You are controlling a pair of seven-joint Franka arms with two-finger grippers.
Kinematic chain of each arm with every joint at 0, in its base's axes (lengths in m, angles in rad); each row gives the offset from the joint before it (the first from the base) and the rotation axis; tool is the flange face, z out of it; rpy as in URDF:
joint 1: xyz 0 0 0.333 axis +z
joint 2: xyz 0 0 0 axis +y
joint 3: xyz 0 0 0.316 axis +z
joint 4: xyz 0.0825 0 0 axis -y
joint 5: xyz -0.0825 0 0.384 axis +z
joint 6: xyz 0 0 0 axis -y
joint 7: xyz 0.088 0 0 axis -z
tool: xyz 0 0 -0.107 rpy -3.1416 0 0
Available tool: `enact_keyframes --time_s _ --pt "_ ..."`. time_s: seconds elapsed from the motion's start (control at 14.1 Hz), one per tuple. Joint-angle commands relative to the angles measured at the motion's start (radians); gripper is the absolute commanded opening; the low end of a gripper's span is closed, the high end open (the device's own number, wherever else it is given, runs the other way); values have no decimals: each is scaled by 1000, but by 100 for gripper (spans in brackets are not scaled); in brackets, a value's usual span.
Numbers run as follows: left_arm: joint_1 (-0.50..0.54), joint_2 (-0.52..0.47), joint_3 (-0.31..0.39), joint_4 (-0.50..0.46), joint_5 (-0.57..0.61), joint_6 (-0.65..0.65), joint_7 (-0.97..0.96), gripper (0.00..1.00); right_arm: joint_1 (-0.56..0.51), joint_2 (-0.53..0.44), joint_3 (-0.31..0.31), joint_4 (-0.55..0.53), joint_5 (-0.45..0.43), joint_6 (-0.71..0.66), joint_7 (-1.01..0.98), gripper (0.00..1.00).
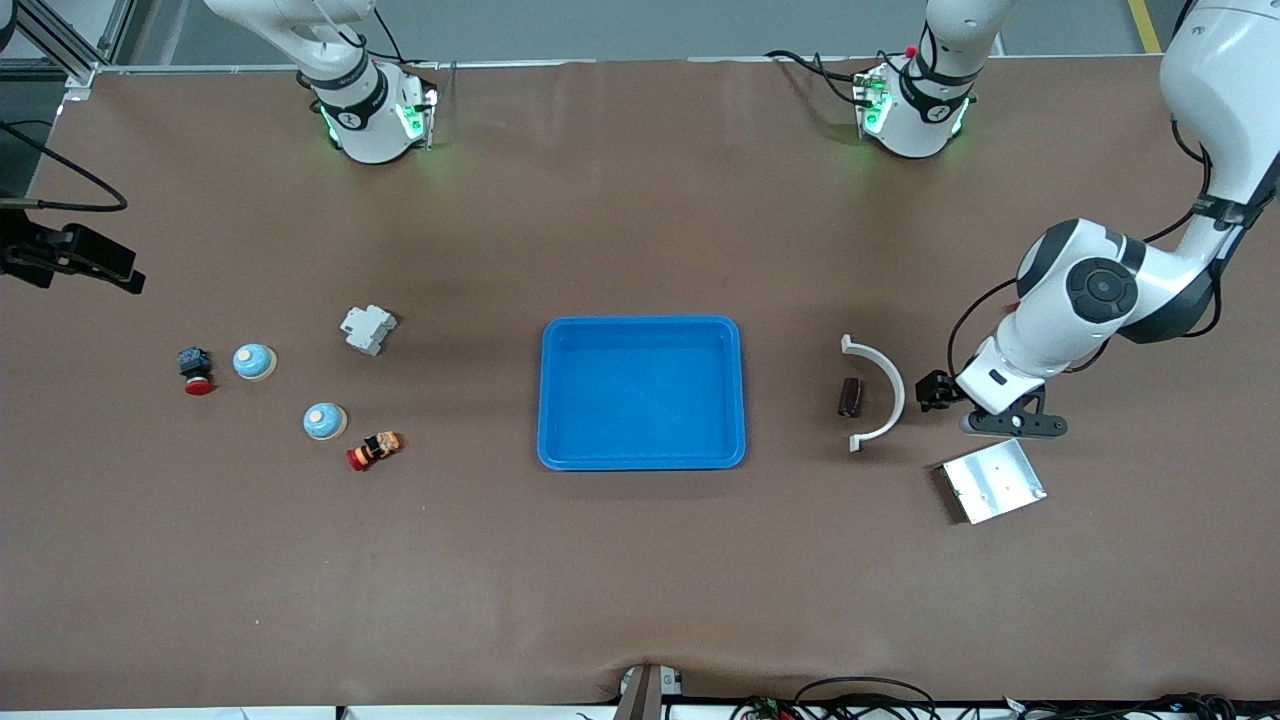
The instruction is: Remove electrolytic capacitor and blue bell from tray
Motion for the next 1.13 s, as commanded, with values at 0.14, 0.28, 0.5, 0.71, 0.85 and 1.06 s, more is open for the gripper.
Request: enact_keyframes --time_s 0.14,0.28,0.5,0.71,0.85,1.06 --pt "3 -15 -36 61 -23 -86 -31 100 -12 6 9 21 -10 -15 -8 100" --pt "0 -12 -36 74 -23 -86 -31 100 -14 6 9 21 -10 -15 -11 100" --pt "-4 -10 -40 95 -25 -87 -23 100 -13 6 9 21 -10 -15 -8 100" --pt "2 -15 -74 112 -26 -113 -34 100 -12 6 9 21 -10 -15 -5 100" --pt "5 -3 -83 121 -44 -124 -34 100 -12 6 9 21 -10 -15 -5 100" --pt "0 -16 -97 123 -48 -129 -39 100 -12 6 9 21 -10 -15 -5 100"
